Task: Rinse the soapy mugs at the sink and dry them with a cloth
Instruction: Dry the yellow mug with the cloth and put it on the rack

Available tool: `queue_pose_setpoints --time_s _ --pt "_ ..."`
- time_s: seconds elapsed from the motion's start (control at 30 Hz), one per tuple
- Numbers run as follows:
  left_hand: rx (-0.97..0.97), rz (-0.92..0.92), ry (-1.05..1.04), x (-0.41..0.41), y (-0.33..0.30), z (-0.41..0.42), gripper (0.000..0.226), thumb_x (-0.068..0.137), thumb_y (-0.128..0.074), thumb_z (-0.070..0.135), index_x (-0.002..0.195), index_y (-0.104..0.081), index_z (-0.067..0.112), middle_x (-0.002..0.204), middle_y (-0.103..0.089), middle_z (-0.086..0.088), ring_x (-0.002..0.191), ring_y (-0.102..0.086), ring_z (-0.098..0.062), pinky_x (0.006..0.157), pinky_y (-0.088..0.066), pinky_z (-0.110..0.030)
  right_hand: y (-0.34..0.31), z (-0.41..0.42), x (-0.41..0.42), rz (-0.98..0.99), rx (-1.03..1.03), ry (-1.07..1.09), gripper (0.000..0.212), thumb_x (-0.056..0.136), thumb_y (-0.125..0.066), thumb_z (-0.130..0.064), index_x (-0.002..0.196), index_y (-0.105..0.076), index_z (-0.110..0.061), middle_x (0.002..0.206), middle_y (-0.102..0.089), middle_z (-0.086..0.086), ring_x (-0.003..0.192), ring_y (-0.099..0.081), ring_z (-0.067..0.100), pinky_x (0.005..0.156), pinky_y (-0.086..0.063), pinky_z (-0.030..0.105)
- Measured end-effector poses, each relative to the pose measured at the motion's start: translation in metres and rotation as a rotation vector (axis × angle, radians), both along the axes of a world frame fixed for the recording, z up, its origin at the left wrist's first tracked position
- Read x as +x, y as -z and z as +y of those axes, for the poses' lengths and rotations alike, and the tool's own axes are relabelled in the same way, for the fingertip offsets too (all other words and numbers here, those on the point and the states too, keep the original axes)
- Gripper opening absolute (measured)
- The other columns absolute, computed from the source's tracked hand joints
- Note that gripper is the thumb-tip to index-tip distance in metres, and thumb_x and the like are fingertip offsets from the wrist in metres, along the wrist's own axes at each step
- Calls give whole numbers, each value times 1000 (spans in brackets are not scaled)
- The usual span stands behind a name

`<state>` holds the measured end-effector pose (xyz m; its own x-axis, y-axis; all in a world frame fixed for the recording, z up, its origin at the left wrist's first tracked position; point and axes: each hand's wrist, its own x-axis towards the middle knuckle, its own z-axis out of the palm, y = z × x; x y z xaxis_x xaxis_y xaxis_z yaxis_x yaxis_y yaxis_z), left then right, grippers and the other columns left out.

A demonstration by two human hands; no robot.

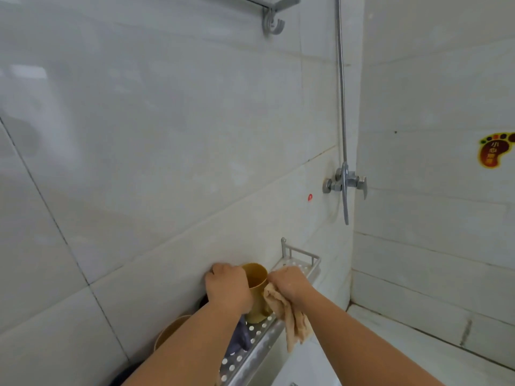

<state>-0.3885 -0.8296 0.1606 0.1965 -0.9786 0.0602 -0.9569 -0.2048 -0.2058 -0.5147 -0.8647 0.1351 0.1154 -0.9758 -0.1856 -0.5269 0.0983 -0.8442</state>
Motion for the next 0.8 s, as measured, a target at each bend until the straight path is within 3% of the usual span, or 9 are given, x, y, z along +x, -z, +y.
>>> queue_pose_setpoints --time_s 0.1,0.2,0.27,0.37,0.47,0.57,0.67,0.73,0.8 --pt "-28 29 -3 0 -8 8 50 82 -60 26 128 -45 15 130 -48 -8 122 -43 -26 97 -39 -33 -14 5 -5 -120 38 84 28 95 -53 -36 79 -59 -13 77 -61 2 79 -59 16 81 -48 30" --pt "-45 215 4 1 -34 15 38 83 -56 34 117 -55 18 124 -54 -5 116 -50 -26 92 -43 -32 -44 9 -11 -153 -8 103 28 96 -51 -38 87 -55 -12 83 -57 2 79 -54 15 74 -41 25" --pt "-101 474 -14 1 -57 20 32 84 -54 38 110 -61 20 117 -60 0 109 -57 -24 90 -47 -32 -72 15 -11 -181 -39 98 27 95 -53 -36 99 -54 -9 102 -60 9 82 -54 15 74 -42 23" --pt "-160 991 16 -2 -99 35 29 90 -52 41 96 -65 17 97 -64 -1 89 -57 -18 88 -50 -34 -119 26 -4 -271 -42 108 51 92 -58 -33 131 -42 -5 129 -53 12 112 -54 28 94 -46 37" --pt "-99 1400 19 2 -145 61 37 89 -59 53 100 -68 19 100 -70 5 93 -62 -12 77 -44 -30 -175 41 4 -379 -42 49 35 90 -55 -22 116 -56 1 112 -64 21 99 -63 34 86 -52 42" --pt "-176 1604 89 15 -186 85 14 89 -66 33 99 -68 25 100 -73 4 94 -65 -15 92 -41 -38 -232 66 9 -510 -59 -111 17 88 -51 -11 92 -63 0 87 -65 20 80 -62 32 72 -50 36" --pt "-423 1627 189 33 -233 106 13 79 -69 19 92 -70 21 97 -73 -4 94 -66 -23 85 -47 -36 -282 97 11 -506 -153 -219 17 87 -55 -7 96 -67 0 84 -66 14 78 -61 26 67 -49 31" --pt "-612 1413 266 45 -264 123 9 85 -66 16 93 -70 14 95 -73 -8 90 -68 -25 77 -52 -36 -310 116 15 -491 -243 -181 19 87 -58 -9 103 -67 -5 99 -66 10 90 -60 24 78 -49 35" --pt "-750 1105 347 54 -294 143 14 90 -63 23 82 -64 12 83 -68 -7 81 -65 -27 73 -50 -39 -332 135 20 -493 -340 -118 15 90 -60 -13 104 -65 -13 100 -64 4 94 -57 21 85 -42 39"
